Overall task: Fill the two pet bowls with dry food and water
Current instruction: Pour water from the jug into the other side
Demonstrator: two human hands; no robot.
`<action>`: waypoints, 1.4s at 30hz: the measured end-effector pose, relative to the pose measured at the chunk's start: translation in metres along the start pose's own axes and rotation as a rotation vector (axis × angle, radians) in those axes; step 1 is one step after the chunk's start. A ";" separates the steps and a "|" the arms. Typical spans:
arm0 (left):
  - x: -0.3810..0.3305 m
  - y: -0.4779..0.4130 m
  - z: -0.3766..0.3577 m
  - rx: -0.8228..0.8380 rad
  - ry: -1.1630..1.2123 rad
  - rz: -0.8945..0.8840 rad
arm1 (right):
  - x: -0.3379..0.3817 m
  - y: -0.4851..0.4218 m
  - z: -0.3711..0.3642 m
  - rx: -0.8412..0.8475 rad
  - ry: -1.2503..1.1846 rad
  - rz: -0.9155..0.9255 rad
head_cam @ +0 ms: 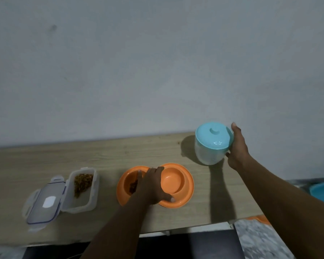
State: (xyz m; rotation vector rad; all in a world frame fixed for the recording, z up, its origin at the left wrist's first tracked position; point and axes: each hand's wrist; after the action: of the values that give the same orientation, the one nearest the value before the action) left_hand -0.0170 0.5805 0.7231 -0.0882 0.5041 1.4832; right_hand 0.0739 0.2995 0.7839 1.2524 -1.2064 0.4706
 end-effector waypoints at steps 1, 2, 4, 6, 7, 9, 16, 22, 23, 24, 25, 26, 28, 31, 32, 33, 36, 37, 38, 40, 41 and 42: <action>-0.001 0.000 0.000 0.007 -0.004 0.003 | 0.002 -0.003 0.000 0.027 0.007 -0.004; -0.002 -0.001 0.000 0.013 -0.007 0.006 | 0.004 -0.005 0.000 0.052 0.010 -0.008; -0.004 -0.003 -0.001 0.014 -0.025 0.003 | 0.006 -0.008 -0.001 0.112 -0.002 -0.010; -0.004 -0.005 -0.001 0.014 -0.044 -0.001 | 0.006 -0.011 -0.003 0.148 -0.021 0.006; -0.004 -0.005 -0.002 0.016 -0.044 0.002 | 0.005 -0.011 -0.003 0.148 -0.028 0.005; -0.004 -0.005 -0.003 0.025 -0.026 0.010 | 0.003 -0.011 -0.004 0.127 -0.048 -0.016; -0.003 -0.004 -0.005 0.024 0.022 0.028 | 0.006 0.008 -0.023 -0.009 0.001 0.060; -0.005 -0.001 -0.002 -0.005 0.056 0.027 | -0.007 0.030 -0.035 0.044 0.185 0.346; -0.004 -0.002 -0.003 -0.010 0.053 0.024 | -0.009 0.033 -0.037 0.052 0.214 0.391; -0.004 -0.002 -0.003 -0.014 0.051 0.021 | -0.011 0.036 -0.039 0.059 0.247 0.429; -0.003 -0.003 -0.004 -0.018 0.052 0.021 | -0.013 0.038 -0.041 0.068 0.278 0.461; -0.003 -0.003 -0.004 -0.019 0.057 0.023 | -0.016 0.040 -0.043 0.071 0.315 0.486; -0.004 -0.004 -0.005 -0.013 0.070 0.030 | -0.020 0.043 -0.046 0.058 0.393 0.533; -0.001 -0.006 -0.007 -0.015 0.080 0.027 | -0.022 0.049 -0.052 0.050 0.467 0.623; 0.000 -0.008 -0.008 -0.017 0.085 0.028 | -0.023 0.051 -0.054 0.053 0.477 0.648; 0.001 -0.008 -0.009 -0.017 0.090 0.029 | -0.023 0.053 -0.056 0.055 0.487 0.671; 0.001 -0.009 -0.011 -0.015 0.099 0.034 | -0.022 0.061 -0.062 0.054 0.526 0.734; 0.001 -0.009 -0.011 -0.015 0.103 0.037 | -0.022 0.062 -0.063 0.053 0.535 0.758; 0.001 -0.010 -0.011 -0.015 0.106 0.040 | -0.021 0.065 -0.064 0.052 0.540 0.780; 0.001 -0.009 -0.012 -0.013 0.110 0.044 | -0.019 0.067 -0.066 0.058 0.545 0.815; 0.001 -0.009 -0.012 -0.014 0.110 0.044 | -0.018 0.068 -0.066 0.062 0.548 0.830; 0.001 -0.009 -0.012 -0.013 0.110 0.045 | -0.016 0.069 -0.067 0.065 0.551 0.843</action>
State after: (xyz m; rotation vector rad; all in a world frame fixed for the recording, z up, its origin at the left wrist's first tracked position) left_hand -0.0110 0.5763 0.7100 -0.1706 0.5882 1.5315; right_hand 0.0394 0.3868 0.8113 0.5379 -1.1886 1.3779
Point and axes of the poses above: each hand's wrist, its own y-axis away from the middle knuckle, its own z-axis out of the back of the hand, x = y × z, and after that the axes turned 6 degrees about -x, right-handed
